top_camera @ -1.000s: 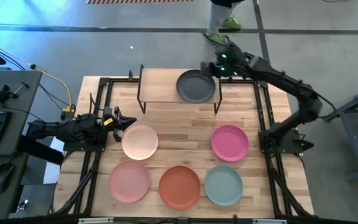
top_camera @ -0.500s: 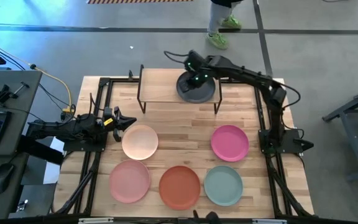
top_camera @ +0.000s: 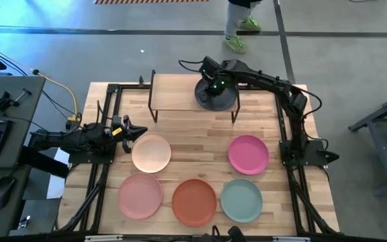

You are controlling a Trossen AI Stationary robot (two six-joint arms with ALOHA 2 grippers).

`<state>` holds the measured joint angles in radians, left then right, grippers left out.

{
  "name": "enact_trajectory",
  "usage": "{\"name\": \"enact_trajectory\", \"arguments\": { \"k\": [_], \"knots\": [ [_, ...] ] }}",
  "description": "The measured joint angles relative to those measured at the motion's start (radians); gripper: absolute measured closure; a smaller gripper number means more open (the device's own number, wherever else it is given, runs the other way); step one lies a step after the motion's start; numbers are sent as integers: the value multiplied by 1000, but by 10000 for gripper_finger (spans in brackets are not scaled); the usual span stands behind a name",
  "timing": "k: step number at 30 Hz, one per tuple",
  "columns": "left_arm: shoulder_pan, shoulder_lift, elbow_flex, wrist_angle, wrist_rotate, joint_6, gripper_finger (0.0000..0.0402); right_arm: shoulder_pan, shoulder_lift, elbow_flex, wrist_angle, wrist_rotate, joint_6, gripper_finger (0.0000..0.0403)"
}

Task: Place and stack plates onto a shelf
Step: Put the black plate on the shelf, then put the light pink plate on the shelf

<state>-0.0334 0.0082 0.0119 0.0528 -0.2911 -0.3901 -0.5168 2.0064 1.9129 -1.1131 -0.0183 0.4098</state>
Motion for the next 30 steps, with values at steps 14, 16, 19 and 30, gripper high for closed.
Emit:
{"name": "enact_trajectory", "arguments": {
  "k": [14, 16, 19, 30],
  "knots": [
    [0, 0, 0, 0, 0, 0, 401, -16, 3, 5, 45, 6, 0, 403],
    [0, 0, 0, 0, 0, 0, 401, -19, 5, 18, 40, 8, -2, 403],
    [0, 0, 0, 0, 0, 0, 401, -24, 4, 69, 27, 12, -23, 403],
    [0, 0, 0, 0, 0, 0, 401, 95, -64, 228, -75, 37, -161, 403]
  ]
}}
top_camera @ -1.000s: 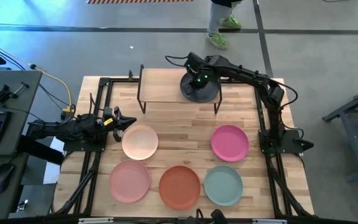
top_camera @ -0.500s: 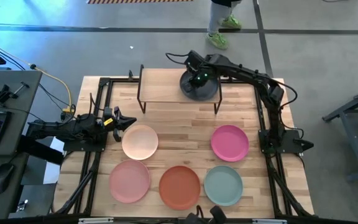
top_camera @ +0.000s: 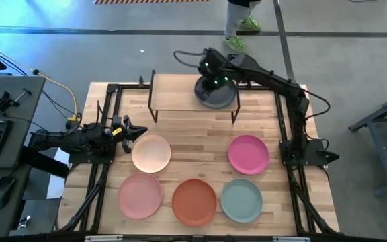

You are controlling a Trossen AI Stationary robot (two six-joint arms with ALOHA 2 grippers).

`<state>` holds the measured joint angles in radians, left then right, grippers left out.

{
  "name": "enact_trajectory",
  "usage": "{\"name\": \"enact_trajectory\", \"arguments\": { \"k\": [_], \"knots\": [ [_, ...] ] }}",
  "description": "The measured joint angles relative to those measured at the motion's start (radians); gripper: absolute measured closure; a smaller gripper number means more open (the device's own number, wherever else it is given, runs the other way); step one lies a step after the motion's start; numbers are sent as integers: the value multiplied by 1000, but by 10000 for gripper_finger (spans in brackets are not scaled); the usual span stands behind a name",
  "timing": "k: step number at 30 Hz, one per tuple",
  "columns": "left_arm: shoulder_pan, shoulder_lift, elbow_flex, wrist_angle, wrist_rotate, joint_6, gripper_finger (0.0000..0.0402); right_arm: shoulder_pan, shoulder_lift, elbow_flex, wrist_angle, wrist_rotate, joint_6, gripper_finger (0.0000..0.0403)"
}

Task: Place and stack plates onto a shelf
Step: Put the light pink plate on the shelf

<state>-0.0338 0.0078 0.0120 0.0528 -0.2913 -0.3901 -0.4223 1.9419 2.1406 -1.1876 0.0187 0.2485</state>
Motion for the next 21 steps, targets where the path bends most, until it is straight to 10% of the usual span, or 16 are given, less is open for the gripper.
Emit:
{"name": "enact_trajectory", "arguments": {
  "k": [7, 21],
  "knots": [
    [0, 0, 0, 0, -6, 0, 401, 155, -270, -315, 152, 75, 68, 403],
    [0, 0, 0, 27, -8, -129, 401, 518, -736, -1205, 1272, 233, 354, 403]
  ]
}}
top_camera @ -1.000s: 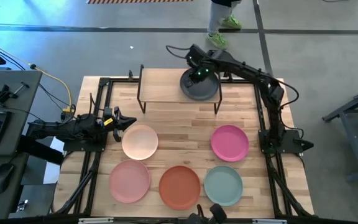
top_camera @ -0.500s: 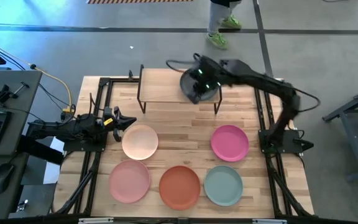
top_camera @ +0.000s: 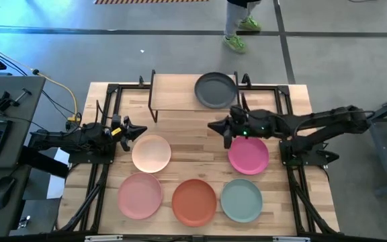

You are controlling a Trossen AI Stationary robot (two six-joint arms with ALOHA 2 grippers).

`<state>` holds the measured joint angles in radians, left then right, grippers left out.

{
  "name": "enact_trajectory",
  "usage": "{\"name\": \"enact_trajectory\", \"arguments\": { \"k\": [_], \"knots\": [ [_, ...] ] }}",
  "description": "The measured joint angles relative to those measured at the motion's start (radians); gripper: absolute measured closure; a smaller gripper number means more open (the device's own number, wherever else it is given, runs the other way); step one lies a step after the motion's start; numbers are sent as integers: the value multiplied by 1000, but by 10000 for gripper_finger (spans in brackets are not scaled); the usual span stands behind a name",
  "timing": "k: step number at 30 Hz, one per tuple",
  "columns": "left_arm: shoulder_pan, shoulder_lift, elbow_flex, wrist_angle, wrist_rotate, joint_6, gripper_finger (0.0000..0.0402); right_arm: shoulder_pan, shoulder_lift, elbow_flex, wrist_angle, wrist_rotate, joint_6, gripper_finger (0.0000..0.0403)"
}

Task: Place and stack plates onto a shelf
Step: Put the light pink plate on the shelf

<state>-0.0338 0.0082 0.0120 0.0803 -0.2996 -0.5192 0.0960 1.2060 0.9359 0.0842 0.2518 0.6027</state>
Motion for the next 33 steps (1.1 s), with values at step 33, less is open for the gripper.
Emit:
{"name": "enact_trajectory", "arguments": {
  "k": [33],
  "knots": [
    [-402, 736, 636, -951, 484, -748, 259, -37, -2, -27, -8, -21, -139, 403]
  ]
}}
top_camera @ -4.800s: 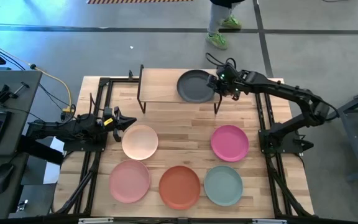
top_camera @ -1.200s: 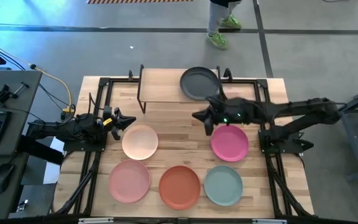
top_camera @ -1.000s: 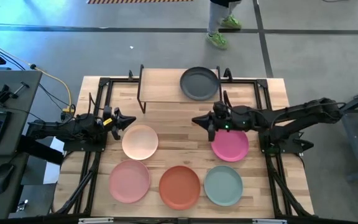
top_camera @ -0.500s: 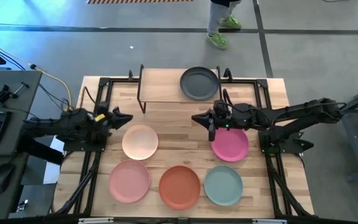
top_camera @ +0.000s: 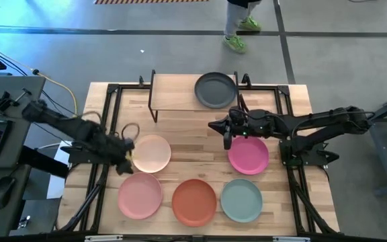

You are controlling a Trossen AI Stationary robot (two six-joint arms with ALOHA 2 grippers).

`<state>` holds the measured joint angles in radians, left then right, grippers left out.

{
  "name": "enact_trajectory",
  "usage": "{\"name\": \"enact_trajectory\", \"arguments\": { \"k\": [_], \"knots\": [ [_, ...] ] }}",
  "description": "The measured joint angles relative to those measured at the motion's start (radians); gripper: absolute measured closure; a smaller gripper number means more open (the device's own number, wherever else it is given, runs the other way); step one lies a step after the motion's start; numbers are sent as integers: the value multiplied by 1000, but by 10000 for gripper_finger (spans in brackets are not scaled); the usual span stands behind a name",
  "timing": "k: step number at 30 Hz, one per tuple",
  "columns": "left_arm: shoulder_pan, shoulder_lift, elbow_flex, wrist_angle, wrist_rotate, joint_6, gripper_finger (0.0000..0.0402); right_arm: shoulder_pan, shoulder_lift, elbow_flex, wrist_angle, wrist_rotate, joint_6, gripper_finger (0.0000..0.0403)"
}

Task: Place and stack plates onto a shelf
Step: Put the light pink plate on the shelf

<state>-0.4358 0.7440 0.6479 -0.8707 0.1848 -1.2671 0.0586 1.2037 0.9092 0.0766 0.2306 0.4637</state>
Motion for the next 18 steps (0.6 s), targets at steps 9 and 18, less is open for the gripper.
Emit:
{"name": "enact_trajectory", "arguments": {
  "k": [9, 18],
  "knots": [
    [-354, 161, 1, -43, -236, -455, 259, -11, 0, 0, -74, -2, -1, 403],
    [-482, 332, -69, 35, -270, -635, 259, -43, 0, 0, -104, -15, -1, 403]
  ]
}}
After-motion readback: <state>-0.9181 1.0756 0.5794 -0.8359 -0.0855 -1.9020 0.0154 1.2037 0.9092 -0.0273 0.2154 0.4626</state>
